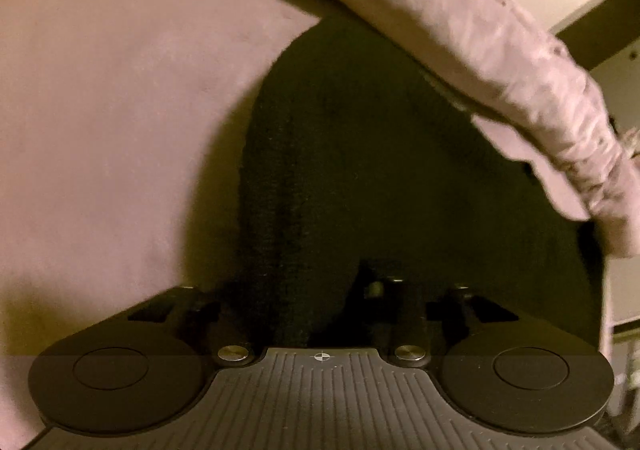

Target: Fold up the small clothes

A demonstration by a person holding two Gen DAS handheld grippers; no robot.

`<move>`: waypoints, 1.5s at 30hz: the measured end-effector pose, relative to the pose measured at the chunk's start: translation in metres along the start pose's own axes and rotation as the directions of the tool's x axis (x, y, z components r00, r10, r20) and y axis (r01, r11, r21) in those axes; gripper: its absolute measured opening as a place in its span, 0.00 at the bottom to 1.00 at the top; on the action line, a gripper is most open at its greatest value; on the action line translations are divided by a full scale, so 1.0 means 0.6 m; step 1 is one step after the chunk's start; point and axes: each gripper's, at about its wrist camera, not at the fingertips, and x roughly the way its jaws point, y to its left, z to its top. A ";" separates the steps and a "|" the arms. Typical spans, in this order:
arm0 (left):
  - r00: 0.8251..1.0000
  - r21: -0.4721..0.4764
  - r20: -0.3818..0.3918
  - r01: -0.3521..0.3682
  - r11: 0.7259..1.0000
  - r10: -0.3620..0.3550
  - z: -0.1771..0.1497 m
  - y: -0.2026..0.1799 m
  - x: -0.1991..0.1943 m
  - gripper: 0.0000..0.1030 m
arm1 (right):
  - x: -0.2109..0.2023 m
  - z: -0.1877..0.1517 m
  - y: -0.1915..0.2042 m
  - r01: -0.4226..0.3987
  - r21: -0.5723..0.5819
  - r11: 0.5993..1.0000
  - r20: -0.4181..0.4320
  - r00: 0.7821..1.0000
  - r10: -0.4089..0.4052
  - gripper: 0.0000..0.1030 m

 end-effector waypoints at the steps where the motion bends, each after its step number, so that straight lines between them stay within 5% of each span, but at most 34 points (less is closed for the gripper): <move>1: 1.000 0.001 0.004 0.002 1.000 -0.002 -0.001 -0.002 -0.006 0.30 | -0.002 0.000 0.004 -0.003 -0.010 1.000 0.010 1.000 0.003 0.47; 7: 0.998 -0.003 0.040 0.054 0.999 -0.054 -0.010 -0.047 -0.054 0.27 | 0.015 -0.017 0.045 -0.029 -0.143 0.989 -0.017 0.999 0.027 0.28; 12: 0.993 0.013 0.047 0.113 0.994 -0.113 -0.015 -0.124 -0.085 0.27 | 0.057 -0.048 0.059 0.001 -0.277 0.961 -0.059 0.998 -0.018 0.26; 19: 0.981 0.066 0.020 0.190 0.980 -0.191 -0.049 -0.251 -0.084 0.25 | 0.058 -0.043 0.045 -0.040 -0.260 0.965 -0.066 0.998 0.023 0.26; 27: 0.988 0.187 -0.056 0.154 0.970 -0.146 -0.118 -0.366 -0.028 0.25 | 0.001 -0.026 0.013 0.033 -0.226 0.974 -0.065 0.997 -0.049 0.23; 35: 0.999 0.253 -0.032 0.046 0.966 -0.040 -0.181 -0.426 0.062 0.27 | -0.061 -0.031 -0.081 0.096 -0.108 0.989 -0.056 0.993 -0.103 0.23; 38: 1.000 0.331 -0.015 0.018 0.943 -0.014 -0.199 -0.440 0.074 0.44 | -0.068 -0.040 -0.090 0.096 -0.082 0.992 -0.067 0.993 -0.101 0.24; 40: 0.999 0.399 -0.021 0.039 0.916 -0.034 -0.209 -0.456 0.060 0.79 | -0.071 -0.042 -0.091 0.097 -0.074 0.993 -0.070 0.992 -0.102 0.27; 43: 0.998 0.488 -0.024 0.065 0.870 -0.061 -0.225 -0.466 0.013 0.83 | -0.077 -0.040 -0.093 0.098 -0.056 0.994 -0.065 0.993 -0.102 0.27; 45: 0.995 0.456 -0.029 0.101 0.884 -0.099 -0.224 -0.453 -0.022 0.84 | -0.077 -0.029 -0.099 0.095 -0.033 0.995 -0.055 0.994 -0.096 0.28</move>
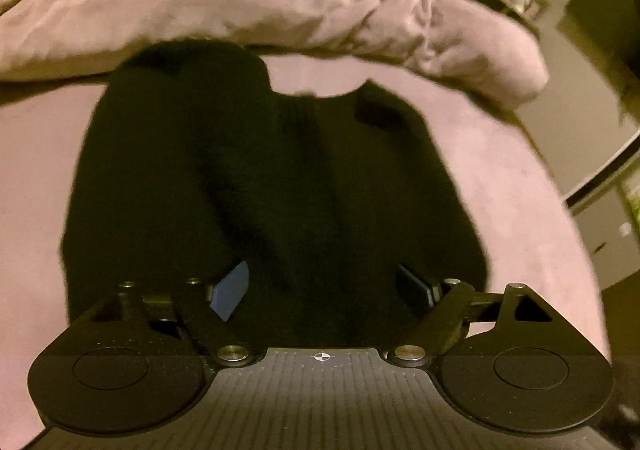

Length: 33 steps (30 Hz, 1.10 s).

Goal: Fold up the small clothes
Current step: 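Fold the sweater in half with both grippers and release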

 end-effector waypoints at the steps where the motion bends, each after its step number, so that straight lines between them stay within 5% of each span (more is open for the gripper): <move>1: 1.000 -0.044 0.019 0.021 0.999 -0.021 -0.004 0.017 -0.025 0.84 | -0.004 0.004 -0.002 -0.002 0.011 1.000 0.007 1.000 0.002 0.29; 4: 0.998 -0.136 0.058 0.008 0.991 0.000 -0.017 0.073 -0.084 0.84 | -0.016 0.019 -0.004 -0.019 0.040 0.999 0.029 0.999 0.018 0.32; 7: 0.985 -0.213 0.107 -0.114 0.971 0.139 -0.031 0.136 -0.110 0.86 | -0.017 0.044 -0.003 -0.071 0.082 0.994 0.052 0.996 0.067 0.32; 10: 0.970 -0.284 0.040 -0.220 0.933 0.241 -0.056 0.204 -0.097 0.85 | 0.001 0.074 0.010 -0.174 0.120 0.977 0.064 0.984 0.167 0.36; 14: 0.968 -0.320 -0.016 -0.241 0.916 0.249 -0.082 0.241 -0.066 0.85 | 0.065 0.110 0.040 -0.364 0.185 0.913 0.021 0.930 0.367 0.58; 20: 0.965 -0.282 -0.023 -0.256 0.925 0.261 -0.085 0.240 -0.033 0.86 | 0.165 0.118 0.078 -0.400 0.244 0.883 -0.130 0.889 0.439 0.58; 23: 0.967 -0.276 -0.029 -0.252 0.927 0.255 -0.084 0.241 -0.035 0.86 | 0.177 0.125 0.084 -0.439 0.283 0.853 -0.158 0.856 0.493 0.46; 24: 0.967 -0.274 -0.029 -0.252 0.928 0.254 -0.082 0.235 -0.035 0.86 | 0.177 0.125 0.080 -0.437 0.309 0.845 -0.161 0.852 0.499 0.27; 25: 0.967 -0.272 -0.027 -0.252 0.929 0.254 -0.078 0.232 -0.036 0.86 | 0.178 0.127 0.076 -0.433 0.332 0.838 -0.163 0.849 0.503 0.19; 26: 0.967 -0.272 -0.019 -0.250 0.929 0.254 -0.075 0.224 -0.037 0.86 | 0.176 0.129 0.072 -0.437 0.339 0.833 -0.153 0.848 0.508 0.18; 28: 0.968 -0.282 0.014 -0.236 0.930 0.250 -0.062 0.217 -0.048 0.86 | 0.144 0.142 0.084 -0.394 0.188 0.900 -0.125 0.899 0.420 0.16; 33: 0.958 -0.223 0.072 -0.257 0.940 0.279 -0.029 0.191 -0.046 0.93 | 0.090 0.129 0.079 -0.223 -0.120 0.967 -0.050 0.974 0.219 0.16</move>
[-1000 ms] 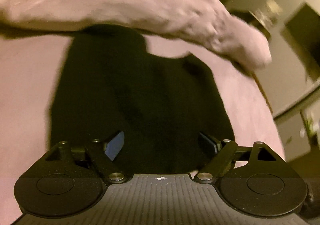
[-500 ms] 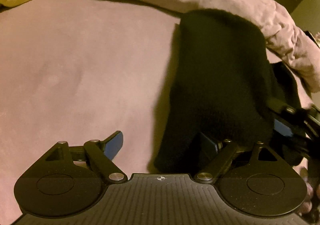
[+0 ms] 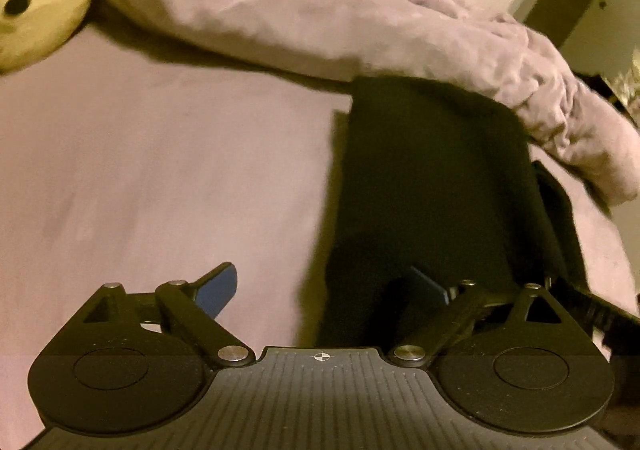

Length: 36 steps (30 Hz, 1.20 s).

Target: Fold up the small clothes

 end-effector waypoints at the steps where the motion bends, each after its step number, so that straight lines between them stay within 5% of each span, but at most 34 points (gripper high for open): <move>1: 1.000 0.026 -0.021 -0.004 1.000 0.005 0.000 -0.010 0.014 0.94 | 0.005 -0.008 -0.009 0.035 -0.003 0.999 -0.017 0.999 -0.035 0.16; 6: 0.996 -0.022 -0.082 0.029 0.999 -0.031 -0.005 -0.008 0.060 0.94 | 0.026 -0.013 -0.036 0.006 0.051 0.999 -0.056 0.998 -0.004 0.22; 8: 0.996 -0.040 -0.080 0.033 0.999 -0.036 -0.006 0.002 0.055 0.94 | 0.009 0.003 -0.038 0.006 0.054 0.999 -0.027 1.000 -0.004 0.35; 10: 0.997 -0.029 -0.073 0.021 0.999 -0.023 -0.011 0.003 0.053 0.94 | 0.003 0.014 -0.043 0.039 0.056 0.998 0.008 0.999 -0.039 0.60; 11: 0.997 -0.031 -0.072 0.021 0.999 -0.023 -0.015 0.005 0.053 0.94 | 0.004 0.019 -0.051 0.045 0.070 0.997 0.009 0.999 -0.046 0.60; 20: 0.996 -0.074 -0.079 0.036 0.997 -0.042 -0.012 0.014 0.055 0.95 | 0.085 0.040 -0.087 -0.101 0.206 0.973 -0.096 0.988 0.123 0.60; 21: 0.996 -0.073 -0.080 0.036 0.997 -0.041 -0.012 0.014 0.055 0.95 | 0.090 0.041 -0.089 -0.111 0.229 0.967 -0.096 0.986 0.136 0.56; 22: 0.996 -0.072 -0.082 0.035 0.997 -0.041 -0.011 0.014 0.056 0.95 | 0.091 0.044 -0.090 -0.124 0.238 0.963 -0.096 0.984 0.150 0.34; 23: 0.996 -0.070 -0.083 0.036 0.997 -0.042 -0.010 0.015 0.056 0.95 | 0.089 0.047 -0.089 -0.162 0.240 0.957 -0.086 0.978 0.188 0.26; 25: 0.997 -0.058 -0.074 0.022 0.998 -0.026 -0.010 0.016 0.053 0.95 | 0.083 0.050 -0.084 -0.210 0.257 0.943 -0.056 0.971 0.232 0.26; 29: 0.997 -0.068 -0.076 0.022 0.997 -0.027 -0.011 0.020 0.056 0.95 | 0.110 0.048 -0.071 -0.173 0.243 0.955 -0.099 0.975 0.201 0.39; 32: 0.997 -0.067 -0.073 0.006 0.998 -0.011 -0.010 0.018 0.051 0.94 | 0.119 0.061 -0.051 -0.145 0.218 0.965 -0.102 0.980 0.171 0.27; 36: 0.998 -0.039 -0.060 0.001 0.999 -0.003 -0.003 0.002 0.028 0.93 | 0.063 0.095 -0.006 -0.072 -0.008 0.997 -0.017 0.997 0.072 0.22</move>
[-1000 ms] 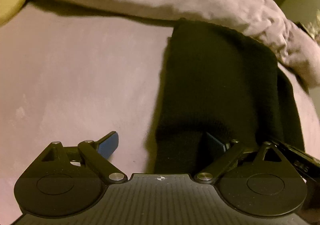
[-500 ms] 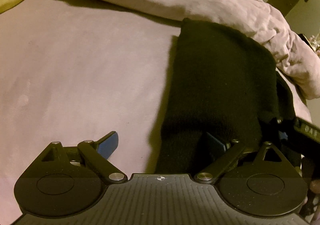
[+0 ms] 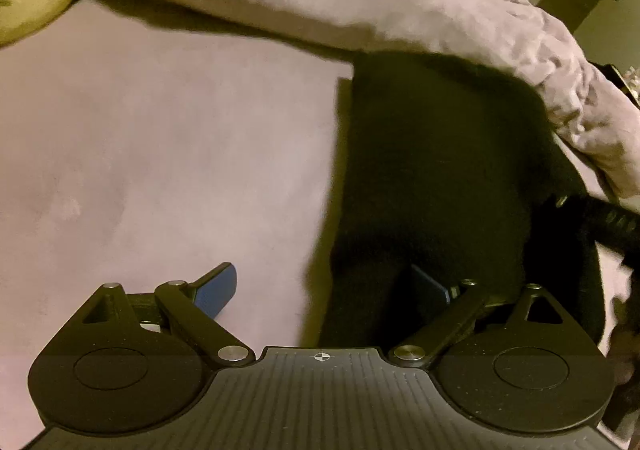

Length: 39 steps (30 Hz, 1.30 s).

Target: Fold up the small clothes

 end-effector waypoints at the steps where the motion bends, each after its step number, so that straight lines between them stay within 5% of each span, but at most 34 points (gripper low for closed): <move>1: 1.000 0.016 0.008 0.002 1.000 -0.002 0.001 -0.007 -0.007 0.93 | -0.017 0.010 0.003 0.008 -0.027 1.000 0.030 1.000 -0.008 0.21; 8: 0.998 0.130 0.044 0.042 0.991 -0.048 0.007 -0.073 -0.010 0.94 | -0.097 0.032 -0.035 0.240 -0.166 0.957 0.175 0.962 -0.211 0.21; 11: 0.997 0.143 -0.002 0.072 0.987 -0.072 0.000 -0.095 0.021 0.94 | -0.082 0.007 -0.075 0.358 -0.176 0.917 0.155 0.930 -0.334 0.22; 14: 0.993 0.132 -0.055 0.111 0.985 -0.105 -0.012 -0.111 0.055 0.96 | -0.037 -0.036 -0.136 0.424 -0.174 0.889 0.049 0.905 -0.422 0.28; 20: 0.994 0.100 -0.078 0.089 0.991 -0.082 -0.007 -0.100 0.064 0.99 | -0.059 -0.028 -0.156 0.359 -0.085 0.929 0.047 0.933 -0.356 0.37; 26: 0.998 0.097 -0.002 0.055 0.994 -0.055 0.017 -0.105 0.030 0.98 | -0.117 -0.013 -0.132 0.324 -0.060 0.944 0.182 0.934 -0.309 0.40; 29: 0.998 0.084 0.011 0.061 0.995 -0.062 0.033 -0.114 0.032 0.98 | -0.101 -0.001 -0.115 0.280 -0.072 0.957 0.193 0.946 -0.262 0.38; 31: 0.998 0.081 0.011 0.064 0.995 -0.065 0.042 -0.128 0.044 0.98 | -0.079 0.003 -0.108 0.280 -0.099 0.955 0.180 0.949 -0.259 0.28; 39: 1.000 0.127 0.002 0.012 0.992 -0.012 0.065 -0.190 0.112 0.99 | 0.006 0.004 -0.115 0.402 -0.176 0.898 0.194 0.909 -0.369 0.24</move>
